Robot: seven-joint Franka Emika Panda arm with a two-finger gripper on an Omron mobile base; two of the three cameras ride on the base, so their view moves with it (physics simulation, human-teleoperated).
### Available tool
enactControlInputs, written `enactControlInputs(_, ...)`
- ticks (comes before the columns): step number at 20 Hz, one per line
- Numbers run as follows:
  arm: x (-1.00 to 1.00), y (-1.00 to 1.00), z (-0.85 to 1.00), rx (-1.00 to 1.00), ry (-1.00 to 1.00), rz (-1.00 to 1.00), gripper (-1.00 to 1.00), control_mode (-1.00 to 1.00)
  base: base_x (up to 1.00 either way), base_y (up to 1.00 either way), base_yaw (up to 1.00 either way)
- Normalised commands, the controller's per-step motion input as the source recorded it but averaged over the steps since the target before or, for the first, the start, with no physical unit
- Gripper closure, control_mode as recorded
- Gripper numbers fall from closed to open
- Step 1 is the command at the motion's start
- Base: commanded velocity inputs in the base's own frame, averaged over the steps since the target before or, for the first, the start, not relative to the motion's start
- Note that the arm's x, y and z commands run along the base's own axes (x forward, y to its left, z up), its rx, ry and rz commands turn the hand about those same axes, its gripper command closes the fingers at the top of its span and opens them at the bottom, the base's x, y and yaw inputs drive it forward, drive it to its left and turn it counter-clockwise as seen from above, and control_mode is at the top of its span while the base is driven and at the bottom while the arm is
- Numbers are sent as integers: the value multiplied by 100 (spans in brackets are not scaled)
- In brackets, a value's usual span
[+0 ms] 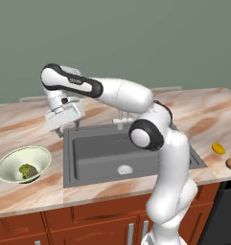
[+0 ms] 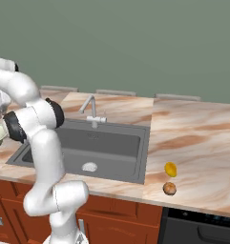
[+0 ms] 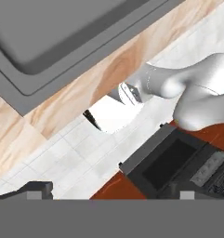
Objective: There is a mixed pile of frozen fruits and vegetables on the counter. Locate all the frozen vegetables and place the items in a bowl on the counter. Take all the frozen fruits and defrost them in a running sink.
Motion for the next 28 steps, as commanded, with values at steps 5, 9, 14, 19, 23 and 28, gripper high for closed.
enactControlInputs(5,-94,-84,26,9,-57,0,-100,-100,0,0,0)
enactControlInputs(9,-1,-78,0,20,-13,10,-100,-100,0,0,0)
enactControlInputs(14,18,-83,0,4,-1,19,-100,-100,0,0,0)
enactControlInputs(19,40,-100,0,5,6,34,-100,-100,0,0,0)
enactControlInputs(23,27,-100,1,0,15,34,-100,-100,0,0,0)
enactControlInputs(28,-2,-100,2,0,9,20,-100,-100,0,0,0)
